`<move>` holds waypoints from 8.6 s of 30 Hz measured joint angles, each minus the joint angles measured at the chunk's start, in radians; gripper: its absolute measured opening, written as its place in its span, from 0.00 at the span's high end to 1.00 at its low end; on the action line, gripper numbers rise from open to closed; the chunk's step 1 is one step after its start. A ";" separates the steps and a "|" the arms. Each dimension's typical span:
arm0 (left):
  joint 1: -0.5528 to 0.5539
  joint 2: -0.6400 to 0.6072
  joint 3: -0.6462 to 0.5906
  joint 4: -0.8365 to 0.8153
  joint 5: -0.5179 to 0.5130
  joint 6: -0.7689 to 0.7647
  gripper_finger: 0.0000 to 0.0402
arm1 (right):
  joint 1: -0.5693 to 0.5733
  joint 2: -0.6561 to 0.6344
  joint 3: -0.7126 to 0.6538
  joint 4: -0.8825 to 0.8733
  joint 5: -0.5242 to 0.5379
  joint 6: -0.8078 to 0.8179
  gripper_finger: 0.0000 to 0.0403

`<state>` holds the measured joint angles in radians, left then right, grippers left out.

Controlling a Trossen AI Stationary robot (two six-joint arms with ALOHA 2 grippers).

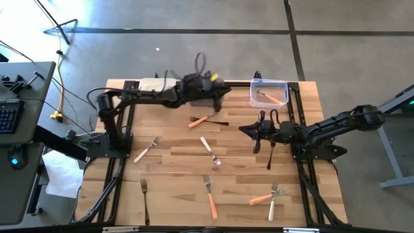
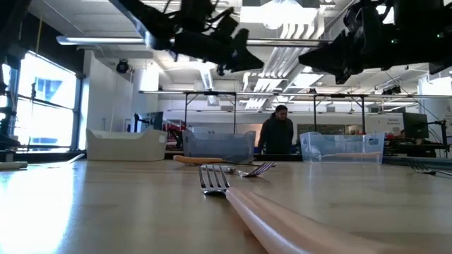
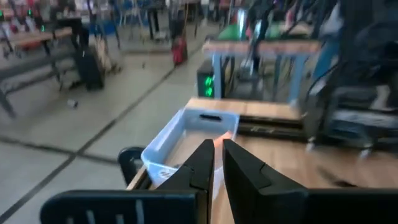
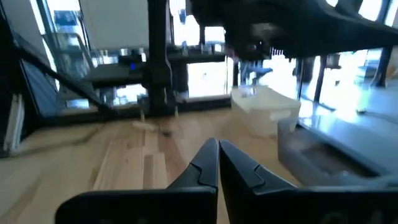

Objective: Sort silverware by color (type)
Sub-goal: Put the white fork into the white bin

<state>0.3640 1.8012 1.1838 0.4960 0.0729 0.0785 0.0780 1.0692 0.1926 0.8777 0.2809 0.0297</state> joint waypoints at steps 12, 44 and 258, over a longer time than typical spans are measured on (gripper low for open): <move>-0.014 -0.291 -0.490 0.205 -0.011 -0.037 0.94 | -0.074 -0.002 0.289 -0.672 -0.007 0.158 1.00; 0.236 -0.433 -0.910 0.554 0.162 -0.048 1.00 | 0.100 0.402 0.955 -1.997 -0.295 1.221 0.46; -0.095 0.069 0.070 -1.422 -0.075 0.447 1.00 | -0.449 0.140 0.248 -0.334 -0.196 -0.117 1.00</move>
<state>0.2691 1.8705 1.2533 -0.9264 -0.0023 0.5253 -0.3714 1.2087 0.4404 0.5432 0.0853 -0.0872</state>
